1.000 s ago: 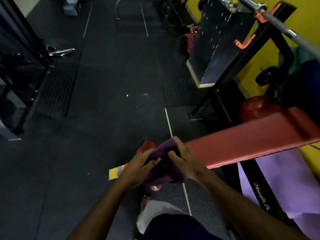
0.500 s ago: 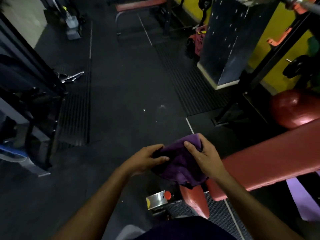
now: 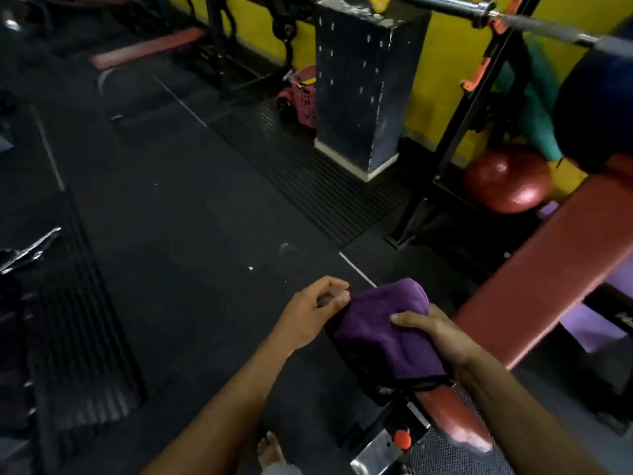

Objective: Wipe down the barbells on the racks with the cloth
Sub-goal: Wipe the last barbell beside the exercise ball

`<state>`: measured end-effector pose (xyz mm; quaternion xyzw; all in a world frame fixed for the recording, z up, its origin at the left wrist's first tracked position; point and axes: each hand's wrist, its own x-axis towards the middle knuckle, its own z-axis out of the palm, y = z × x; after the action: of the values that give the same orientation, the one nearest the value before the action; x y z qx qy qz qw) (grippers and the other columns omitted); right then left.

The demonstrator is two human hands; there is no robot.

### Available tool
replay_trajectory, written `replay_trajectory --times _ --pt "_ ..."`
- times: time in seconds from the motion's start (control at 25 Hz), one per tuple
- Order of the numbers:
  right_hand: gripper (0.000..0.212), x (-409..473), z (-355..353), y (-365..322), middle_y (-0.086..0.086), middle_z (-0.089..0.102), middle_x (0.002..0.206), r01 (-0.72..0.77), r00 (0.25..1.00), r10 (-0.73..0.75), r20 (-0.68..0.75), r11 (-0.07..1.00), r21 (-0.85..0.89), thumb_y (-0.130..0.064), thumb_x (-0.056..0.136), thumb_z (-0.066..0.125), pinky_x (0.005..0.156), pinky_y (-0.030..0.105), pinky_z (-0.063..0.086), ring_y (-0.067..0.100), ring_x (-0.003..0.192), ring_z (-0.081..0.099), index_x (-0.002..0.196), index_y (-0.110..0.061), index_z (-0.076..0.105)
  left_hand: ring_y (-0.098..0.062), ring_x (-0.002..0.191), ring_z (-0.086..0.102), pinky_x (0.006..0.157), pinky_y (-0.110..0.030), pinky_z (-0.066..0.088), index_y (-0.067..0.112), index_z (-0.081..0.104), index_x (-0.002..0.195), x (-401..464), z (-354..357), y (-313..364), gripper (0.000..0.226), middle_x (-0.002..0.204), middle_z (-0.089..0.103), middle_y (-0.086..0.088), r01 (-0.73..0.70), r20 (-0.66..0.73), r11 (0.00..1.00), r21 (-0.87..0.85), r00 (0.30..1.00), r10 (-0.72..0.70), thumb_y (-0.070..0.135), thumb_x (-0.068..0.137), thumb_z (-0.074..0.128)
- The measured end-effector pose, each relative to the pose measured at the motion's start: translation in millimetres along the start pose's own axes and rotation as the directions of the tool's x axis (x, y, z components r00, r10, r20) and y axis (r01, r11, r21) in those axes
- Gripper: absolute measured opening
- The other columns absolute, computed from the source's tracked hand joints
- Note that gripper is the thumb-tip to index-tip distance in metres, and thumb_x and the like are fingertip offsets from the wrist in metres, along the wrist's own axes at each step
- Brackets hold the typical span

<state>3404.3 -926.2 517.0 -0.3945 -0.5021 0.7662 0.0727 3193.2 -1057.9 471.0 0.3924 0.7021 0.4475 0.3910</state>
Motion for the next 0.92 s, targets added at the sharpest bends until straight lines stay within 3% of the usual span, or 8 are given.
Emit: replay_trajectory --times 0.08,0.2,0.32,0.4,0.52,0.6,0.8,0.92 --pt "0.052 7.3 24.1 -12.8 0.022 0.075 0.097 0.036 0.994 -0.024 -0.11 0.994 0.107 -0.011 0.065 0.082 0.068 0.038 0.061 0.032 0.082 0.074 0.113 0.002 0.066 0.005 0.115 0.06 0.106 -0.036 0.05 0.04 0.062 0.126 15.8 -27.5 -8.0 0.033 0.123 0.067 0.018 -0.009 0.046 0.995 0.1 0.999 0.005 0.052 0.095 0.062" --pt "0.048 20.9 34.0 -42.9 0.028 0.071 0.111 0.121 0.957 -0.032 -0.29 0.947 0.296 -0.016 0.077 0.079 0.077 0.049 0.06 0.04 0.094 0.072 0.12 -0.002 0.066 0.007 0.116 0.059 0.106 -0.03 0.049 0.037 0.056 0.137 60.2 -41.6 7.8 0.041 0.128 0.065 0.018 -0.07 0.153 0.994 0.082 0.987 0.057 0.053 0.099 0.055" --pt "0.05 22.5 10.2 -76.0 0.024 0.072 0.111 0.301 0.891 -0.072 -0.448 0.833 0.464 -0.022 0.084 0.074 0.067 0.041 0.061 0.034 0.09 0.074 0.127 0.001 0.063 0.004 0.12 0.057 0.108 -0.029 0.046 0.039 0.049 0.142 115.0 -7.1 39.1 0.044 0.136 0.059 0.018 -0.074 0.257 0.996 -0.052 0.963 0.085 0.054 0.101 0.052" --pt "0.032 19.9 -8.4 -93.3 0.017 0.077 0.092 0.403 0.828 -0.08 -0.555 0.772 0.491 -0.022 0.093 0.065 0.055 0.034 0.06 0.026 0.074 0.076 0.116 0.0 0.065 0.003 0.126 0.054 0.108 -0.029 0.044 0.044 0.045 0.144 142.9 20.7 51.8 0.048 0.142 0.053 0.017 -0.081 0.327 0.992 -0.101 0.939 0.11 0.058 0.099 0.053" --pt "0.026 35.5 -51.0 -102.1 0.013 0.078 0.091 0.546 0.719 -0.054 -0.693 0.661 0.515 -0.027 0.095 0.063 0.053 0.033 0.06 0.024 0.071 0.076 0.11 -0.005 0.067 0.008 0.123 0.053 0.101 -0.016 0.044 0.04 0.043 0.147 200.6 44.4 70.2 0.05 0.144 0.051 0.016 -0.13 0.464 0.989 -0.075 0.873 0.15 0.053 0.1 0.054" --pt "0.033 60.8 -82.8 -110.4 0.015 0.077 0.099 0.602 0.678 -0.044 -0.734 0.607 0.52 -0.029 0.095 0.062 0.059 0.036 0.063 0.024 0.076 0.076 0.115 -0.004 0.067 0.011 0.115 0.055 0.094 -0.009 0.045 0.035 0.045 0.147 256.5 51.3 81.7 0.049 0.142 0.053 0.012 -0.199 0.518 0.98 0.001 0.838 0.17 0.045 0.101 0.057" --pt "0.049 130.0 -137.8 -159.9 0.019 0.074 0.112 0.627 0.635 0.068 -0.769 0.536 0.566 -0.034 0.09 0.069 0.095 0.049 0.056 0.031 0.097 0.073 0.127 -0.002 0.063 0.002 0.103 0.065 0.093 -0.023 0.053 0.038 0.053 0.138 390.0 45.6 149.6 0.039 0.13 0.062 0.013 -0.354 0.533 0.922 0.157 0.816 0.222 0.039 0.099 0.062" --pt "0.049 170.9 -177.6 -210.4 0.019 0.073 0.114 0.652 0.64 0.037 -0.768 0.502 0.568 -0.035 0.09 0.067 0.073 0.036 0.063 0.028 0.093 0.075 0.126 -0.002 0.062 0.0 0.102 0.066 0.093 -0.024 0.054 0.038 0.057 0.134 457.3 38.8 188.2 0.035 0.121 0.064 0.018 -0.376 0.5 0.92 0.111 0.821 0.275 0.039 0.099 0.062"
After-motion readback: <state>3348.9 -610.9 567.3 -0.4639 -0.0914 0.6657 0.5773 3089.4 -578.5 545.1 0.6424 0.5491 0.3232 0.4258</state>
